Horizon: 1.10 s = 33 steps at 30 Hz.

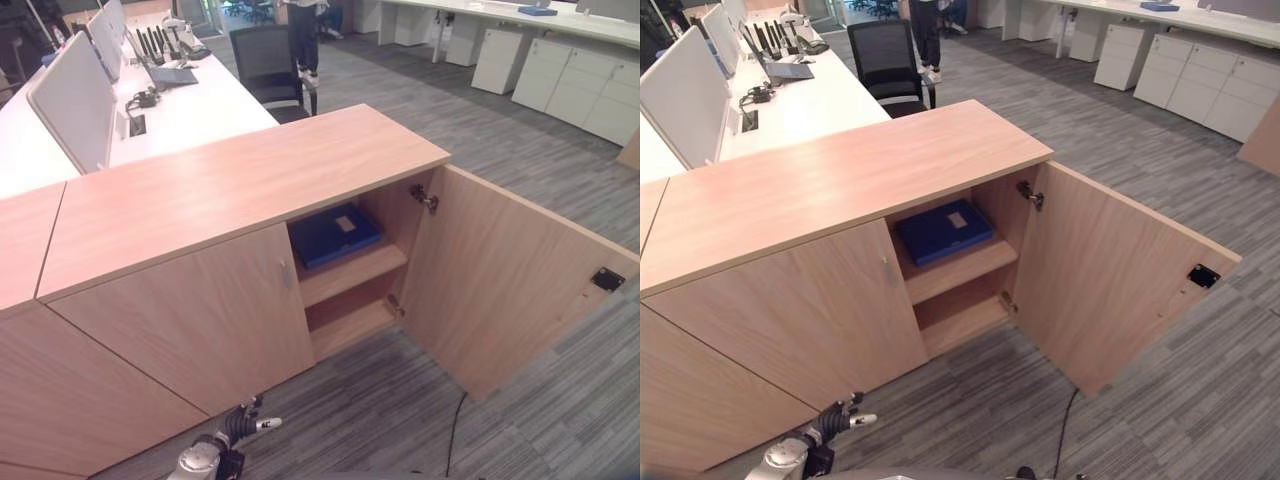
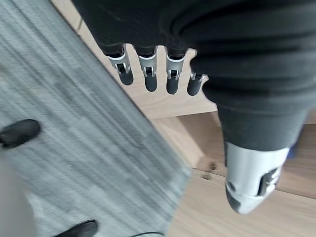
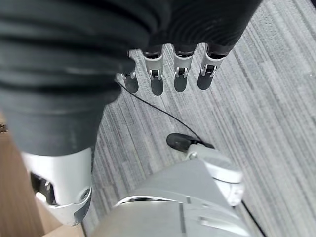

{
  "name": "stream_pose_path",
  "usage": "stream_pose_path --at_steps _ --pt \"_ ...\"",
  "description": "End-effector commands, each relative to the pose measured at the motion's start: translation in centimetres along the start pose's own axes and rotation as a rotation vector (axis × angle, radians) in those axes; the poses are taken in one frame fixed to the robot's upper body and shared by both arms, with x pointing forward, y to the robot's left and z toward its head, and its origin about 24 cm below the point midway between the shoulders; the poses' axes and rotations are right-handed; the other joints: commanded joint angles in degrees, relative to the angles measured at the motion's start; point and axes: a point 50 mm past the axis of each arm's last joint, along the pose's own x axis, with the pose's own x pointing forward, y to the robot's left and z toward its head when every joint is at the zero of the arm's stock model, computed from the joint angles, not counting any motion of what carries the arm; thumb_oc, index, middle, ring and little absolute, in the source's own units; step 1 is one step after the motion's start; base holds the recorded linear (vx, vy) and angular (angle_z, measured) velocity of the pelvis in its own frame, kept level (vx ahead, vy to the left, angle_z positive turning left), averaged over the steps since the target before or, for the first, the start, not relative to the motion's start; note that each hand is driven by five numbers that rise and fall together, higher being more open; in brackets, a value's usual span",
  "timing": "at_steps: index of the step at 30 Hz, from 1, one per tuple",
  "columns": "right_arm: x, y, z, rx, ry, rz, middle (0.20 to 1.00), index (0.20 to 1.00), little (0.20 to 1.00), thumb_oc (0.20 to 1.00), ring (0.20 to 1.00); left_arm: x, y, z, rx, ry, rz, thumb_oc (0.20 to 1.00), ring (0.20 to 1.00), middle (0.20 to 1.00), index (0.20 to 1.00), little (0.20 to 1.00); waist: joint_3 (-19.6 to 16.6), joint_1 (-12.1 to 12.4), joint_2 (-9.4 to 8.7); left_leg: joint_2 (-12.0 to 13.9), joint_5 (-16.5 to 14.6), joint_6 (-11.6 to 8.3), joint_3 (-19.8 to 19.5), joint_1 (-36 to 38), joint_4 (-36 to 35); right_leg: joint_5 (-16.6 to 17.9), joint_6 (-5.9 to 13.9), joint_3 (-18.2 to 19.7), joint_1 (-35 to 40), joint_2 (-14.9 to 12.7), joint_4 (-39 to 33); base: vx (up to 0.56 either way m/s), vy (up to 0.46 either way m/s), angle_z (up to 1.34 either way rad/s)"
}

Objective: Put the empty folder in the office cabinet

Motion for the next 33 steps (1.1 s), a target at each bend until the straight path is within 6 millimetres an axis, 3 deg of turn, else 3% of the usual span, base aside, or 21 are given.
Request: stream_pose_path --at_steps 1,3,4,6,7,9,13,15,17,18,20,21,23,24,26,28,29,30,31,32,33 --pt "0.3 0.4 2.9 0.003 -0.064 0.002 1.0 1.0 1.0 1.0 1.0 0.9 0.3 3.1 0.111 -0.081 0.016 1.0 1.0 1.0 1.0 1.0 4.25 -0.85 -0.38 -2.37 -2.13 4.11 -2.09 -1.88 1.36 -7.45 4.23 6.29 -6.25 1.02 15.92 -0.06 -0.026 -0.17" --pt "0.3 0.2 3.2 0.0 -0.068 -0.007 1.0 1.0 1.0 1.0 1.0 1.1 0.0 2.5 0.132 -0.049 0.012 1.0 1.0 1.0 1.0 1.0 4.05 -0.74 -0.51 -2.46 -2.58 3.67 -0.91 -1.57 1.32 -6.82 4.26 5.39 -5.76 -1.22 12.85 0.03 -0.142 -0.16" --pt "0.4 -0.1 3.6 -0.003 -0.073 -0.017 1.0 1.0 1.0 1.0 1.0 1.1 0.0 2.2 0.143 -0.031 0.017 1.0 1.0 1.0 1.0 1.0 3.82 -0.75 -0.55 -2.07 -2.76 2.99 0.25 -1.45 1.21 -4.51 4.32 4.55 -5.76 -3.7 9.98 0.04 -0.161 -0.16" --pt "0.4 -0.3 3.6 -0.003 -0.069 -0.023 1.0 1.0 1.0 1.0 1.0 1.2 0.0 2.1 0.146 -0.02 0.018 1.0 1.0 1.0 1.0 1.0 3.7 -0.58 -0.48 -1.64 -2.91 2.59 0.74 -1.25 1.15 -2.9 4.27 3.93 -5.65 -4.91 7.85 0.08 -0.226 -0.31" --pt "0.4 -0.5 3.3 0.0 -0.049 -0.033 1.0 1.0 1.0 1.0 1.0 1.3 0.1 1.9 0.14 0.004 0.023 1.0 1.0 1.0 1.0 1.0 3.68 -0.85 -0.18 -0.01 -3.0 1.15 0.77 -0.58 1.09 -0.38 4.51 3.29 -7.97 -8.01 5.58 0.2 -0.418 -0.32" --pt "0.3 -0.8 2.3 0.008 -0.013 -0.041 1.0 1.0 1.0 1.0 1.0 1.3 0.1 1.4 0.151 0.025 0.023 1.0 1.0 1.0 1.0 1.0 3.6 -1.89 0.03 1.65 -3.57 -0.5 0.19 0.74 1.21 1.89 5.28 4.42 -9.65 -10.52 3.75 0.22 -0.406 -0.13" --pt "0.2 -1.1 1.0 0.018 0.029 -0.045 1.0 1.0 1.0 1.0 1.0 1.1 0.2 0.3 0.157 0.072 0.022 1.0 1.0 1.0 1.0 1.0 2.87 -2.74 0.05 3.21 -4.0 -2.33 0.15 2.32 1.38 3.49 5.88 4.4 -9.68 -11.34 1.55 0.14 -0.266 0.04" --pt "0.2 -1.0 0.6 -0.007 0.037 -0.034 1.0 1.0 1.0 1.0 1.0 0.4 0.8 -1.6 0.126 0.145 0.053 1.0 1.0 1.0 1.0 1.0 1.73 -3.16 0.33 5.8 -2.8 -4.45 1.5 3.45 1.64 2.7 5.88 3.6 -8.76 -9.57 1.41 0.22 -0.497 0.08" --pt "0.1 -1.0 0.6 -0.011 0.035 -0.035 1.0 1.0 1.0 1.0 1.0 0.3 0.9 -2.0 0.108 0.156 0.064 1.0 1.0 1.0 1.0 1.0 1.75 -3.33 0.84 7.31 -1.93 -5.09 1.24 2.95 2.39 1.92 5.88 3.83 -8.55 -8.65 1.79 0.12 -0.349 -0.14" --pt "0.1 -1.4 0.6 -0.011 0.026 -0.04 1.0 1.0 1.0 1.0 1.0 0.1 1.0 -2.7 0.081 0.177 0.078 1.0 1.0 1.0 1.0 1.0 2.06 -3.63 1.86 9.91 2.37 -5.73 0.2 1.62 4.72 0.01 4.83 4.06 -8.11 -6.41 2.42 0.08 -0.334 -0.26" --pt "0.1 -2.1 1.1 -0.017 0.005 -0.052 1.0 1.0 1.0 1.0 1.0 0.0 1.0 -2.9 0.097 0.188 0.07 1.0 1.0 1.0 1.0 1.0 2.24 -3.93 2.91 12.03 8.4 -6.73 -0.92 0.1 7.53 -1.41 3.2 3.11 -6.79 -3.92 1.79 0.12 -0.434 -0.16" --pt "0.0 -2.8 1.7 -0.021 -0.021 -0.071 1.0 1.0 1.0 1.0 1.0 0.1 0.7 -2.9 0.111 0.192 0.065 1.0 1.0 1.0 1.0 1.0 2.48 -4.34 3.14 13.84 13.3 -7.24 -1.17 -1.48 10.31 -2.45 1.95 1.79 -4.47 -1.97 -0.33 0.2 -0.487 0.01" --pt "-0.1 -3.8 1.6 0.002 -0.022 -0.1 1.0 1.0 1.0 1.0 1.0 -0.1 1.0 -3.2 0.117 0.207 0.065 1.0 1.0 1.0 1.0 1.0 2.86 -4.66 2.57 16.16 18.07 -7.35 -0.48 -3.04 14.52 -4.0 0.24 0.96 -1.97 -0.61 -1.11 0.17 -0.346 0.08" --pt "-0.1 -3.8 1.6 0.002 -0.022 -0.1 1.0 1.0 1.0 1.0 1.0 -0.1 1.0 -3.2 0.118 0.207 0.065 1.0 1.0 1.0 1.0 1.0 2.87 -4.74 2.6 16.22 18.13 -7.38 -0.65 -3.15 14.58 -4.01 0.19 0.85 -1.94 -0.56 -1.11 0.1 -0.248 0.14" --pt "-0.3 -4.4 1.0 0.02 -0.009 -0.115 1.0 1.0 1.0 1.0 1.0 -0.2 1.3 -3.2 0.11 0.206 0.07 1.0 1.0 1.0 1.0 1.0 2.97 -5.31 1.87 18.46 20.44 -6.92 3.83 -3.83 17.53 -5.78 -1.67 -0.07 -0.33 0.89 -1.18 0.11 -0.261 0.14" --pt "-0.3 -4.7 1.0 0.022 -0.007 -0.124 1.0 1.0 1.0 1.0 1.0 -0.2 1.3 -3.3 0.113 0.209 0.073 1.0 1.0 1.0 1.0 1.0 3.05 -4.93 1.44 17.84 19.81 -6.41 4.0 -4.79 19.29 -6.13 -2.2 -0.1 0.16 1.3 -1.17 0.11 -0.199 0.09" --pt "-0.4 -5.1 1.1 0.027 -0.007 -0.133 1.0 1.0 1.0 1.0 1.0 -0.2 1.1 -3.3 0.107 0.208 0.069 1.0 1.0 1.0 1.0 1.0 3.59 -3.9 0.93 14.23 16.15 -4.87 1.4 -6.96 20.64 -7.04 -2.54 -0.04 1.56 1.75 -1.3 0.12 -0.215 0.04" --pt "-0.4 -5.1 1.1 0.027 -0.007 -0.133 1.0 1.0 1.0 1.0 1.0 -0.2 1.1 -3.3 0.107 0.208 0.069 1.0 1.0 1.0 1.0 1.0 3.39 -3.94 0.92 14.18 16.31 -4.76 1.38 -7.27 20.57 -6.85 -2.55 -0.07 1.26 1.71 -1.34 0.17 -0.22 -0.12" --pt "-0.4 -5.3 1.0 0.028 -0.004 -0.135 1.0 1.0 1.0 1.0 1.0 -0.5 1.6 -3.9 0.114 0.238 0.069 1.0 1.0 1.0 1.0 1.0 3.55 -3.02 0.05 10.13 11.18 -3.33 -0.1 -9.82 19.89 -7.38 -2.82 -0.05 2.4 1.81 -1.51 0.09 -0.093 -0.21" --pt "-0.4 -5.3 1.0 0.028 -0.004 -0.134 1.0 1.0 1.0 1.0 1.0 -0.6 1.6 -4.0 0.115 0.238 0.069 1.0 1.0 1.0 1.0 1.0 3.52 -3.06 -0.07 9.96 10.96 -3.21 -0.1 -9.91 20.09 -7.48 -2.7 -0.09 2.43 1.61 -1.49 0.19 -0.169 -0.12" --pt "-0.4 -5.0 1.0 0.03 -0.006 -0.126 1.0 1.0 1.0 1.0 1.0 -0.8 2.0 -4.4 0.128 0.261 0.068 1.0 1.0 1.0 1.0 1.0 3.84 -2.02 -1.01 4.69 4.55 -1.49 -0.36 -12.02 18.45 -8.14 -2.72 -0.15 3.67 1.75 -1.46 0.09 -0.066 -0.01"
